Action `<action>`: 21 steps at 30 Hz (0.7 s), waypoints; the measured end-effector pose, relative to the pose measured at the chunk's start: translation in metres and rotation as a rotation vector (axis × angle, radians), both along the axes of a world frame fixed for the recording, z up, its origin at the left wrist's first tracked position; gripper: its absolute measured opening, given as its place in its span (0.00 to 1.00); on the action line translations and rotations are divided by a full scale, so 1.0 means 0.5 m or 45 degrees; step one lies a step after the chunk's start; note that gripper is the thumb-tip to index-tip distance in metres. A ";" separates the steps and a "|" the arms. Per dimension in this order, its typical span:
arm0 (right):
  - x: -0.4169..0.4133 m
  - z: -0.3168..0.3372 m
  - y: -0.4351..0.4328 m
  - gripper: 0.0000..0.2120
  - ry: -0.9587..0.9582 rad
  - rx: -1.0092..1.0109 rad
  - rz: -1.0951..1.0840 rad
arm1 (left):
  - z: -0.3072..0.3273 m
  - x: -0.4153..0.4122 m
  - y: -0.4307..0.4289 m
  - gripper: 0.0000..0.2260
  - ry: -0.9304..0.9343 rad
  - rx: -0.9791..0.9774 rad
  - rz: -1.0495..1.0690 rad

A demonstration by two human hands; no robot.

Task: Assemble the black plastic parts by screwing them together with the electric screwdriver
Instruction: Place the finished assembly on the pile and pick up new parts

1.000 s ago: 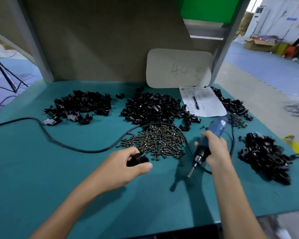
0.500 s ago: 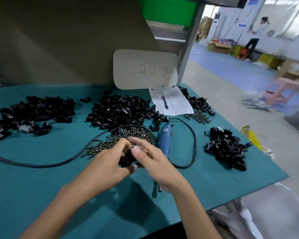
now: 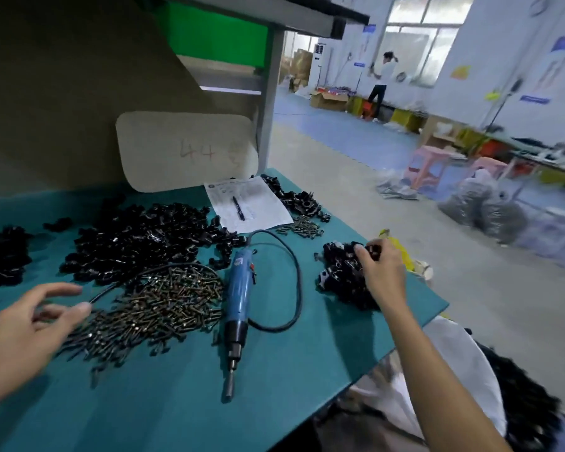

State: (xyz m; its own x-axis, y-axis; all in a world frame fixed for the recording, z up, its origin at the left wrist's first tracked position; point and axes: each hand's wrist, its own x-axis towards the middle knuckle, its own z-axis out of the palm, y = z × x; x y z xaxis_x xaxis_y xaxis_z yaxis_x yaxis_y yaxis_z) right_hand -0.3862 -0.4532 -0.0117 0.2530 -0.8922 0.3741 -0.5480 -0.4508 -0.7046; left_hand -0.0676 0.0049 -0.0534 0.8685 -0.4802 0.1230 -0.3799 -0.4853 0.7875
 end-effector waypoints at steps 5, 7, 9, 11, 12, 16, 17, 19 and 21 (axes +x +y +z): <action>-0.022 -0.061 -0.059 0.20 0.373 0.264 -0.052 | 0.037 -0.009 -0.007 0.27 -0.007 -0.056 0.134; -0.016 -0.063 -0.059 0.23 0.441 0.276 -0.079 | 0.062 -0.027 -0.008 0.19 -0.007 -0.085 0.206; 0.009 -0.048 -0.047 0.27 0.436 0.147 -0.177 | 0.063 -0.022 0.000 0.08 0.003 -0.120 0.269; 0.061 -0.025 -0.015 0.26 0.398 -0.032 -0.110 | 0.055 -0.001 0.016 0.03 0.021 -0.104 0.343; 0.095 -0.012 0.005 0.23 0.372 -0.081 0.012 | 0.050 0.010 0.023 0.03 0.038 -0.075 0.391; 0.276 0.024 0.102 0.14 0.460 -0.133 0.719 | 0.021 0.069 0.052 0.07 0.077 0.037 0.586; 0.322 0.023 0.129 0.14 0.541 -0.185 0.859 | 0.010 0.087 0.058 0.09 0.030 0.094 0.625; 0.408 0.006 0.171 0.16 0.820 -0.391 1.025 | -0.009 0.123 0.066 0.14 -0.093 0.273 0.673; 0.472 -0.016 0.195 0.19 1.236 -0.546 1.033 | -0.025 0.150 0.066 0.18 -0.145 0.466 0.713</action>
State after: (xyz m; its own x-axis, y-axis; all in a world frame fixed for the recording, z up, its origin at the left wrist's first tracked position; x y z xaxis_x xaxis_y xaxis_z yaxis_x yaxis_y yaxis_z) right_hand -0.1504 -0.3555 -0.0197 0.9740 -0.2214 -0.0474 -0.2164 -0.9718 0.0936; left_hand 0.0073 0.0379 -0.0657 0.9896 0.0105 0.1433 -0.0640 -0.8609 0.5047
